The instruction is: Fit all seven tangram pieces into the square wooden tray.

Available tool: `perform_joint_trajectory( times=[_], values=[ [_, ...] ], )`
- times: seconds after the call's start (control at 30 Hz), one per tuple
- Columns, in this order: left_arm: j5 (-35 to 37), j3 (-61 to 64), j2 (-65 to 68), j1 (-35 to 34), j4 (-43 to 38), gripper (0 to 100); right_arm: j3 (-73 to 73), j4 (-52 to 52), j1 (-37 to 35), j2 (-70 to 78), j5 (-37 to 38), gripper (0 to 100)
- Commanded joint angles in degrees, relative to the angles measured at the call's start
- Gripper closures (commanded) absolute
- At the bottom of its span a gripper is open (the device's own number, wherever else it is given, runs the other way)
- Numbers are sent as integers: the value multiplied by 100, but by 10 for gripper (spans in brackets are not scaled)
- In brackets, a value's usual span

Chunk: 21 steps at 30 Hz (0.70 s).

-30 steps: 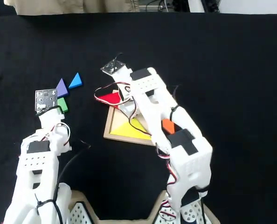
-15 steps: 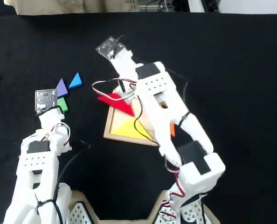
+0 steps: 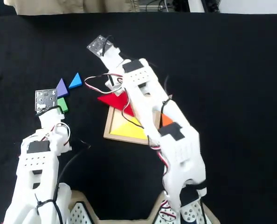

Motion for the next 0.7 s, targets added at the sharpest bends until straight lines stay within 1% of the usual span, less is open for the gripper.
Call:
perform_joint_trajectory(
  times=[0.0,0.07,0.17,0.2,0.57,0.67],
  values=[
    [9,-31,-79,57,-97,970,-664,475,114,92,44,946],
    [9,-31,-79,57,-97,970,-831,695,255,180,44,947],
    [9,-31,-79,57,-97,970,-945,914,404,259,53,988],
    [9,-31,-79,57,-97,970,-919,949,422,259,97,987],
    [9,-31,-79,66,-97,970,-945,1996,598,224,1125,988],
    [9,-31,-79,66,-97,970,-875,2048,633,277,1178,988]
  ],
)
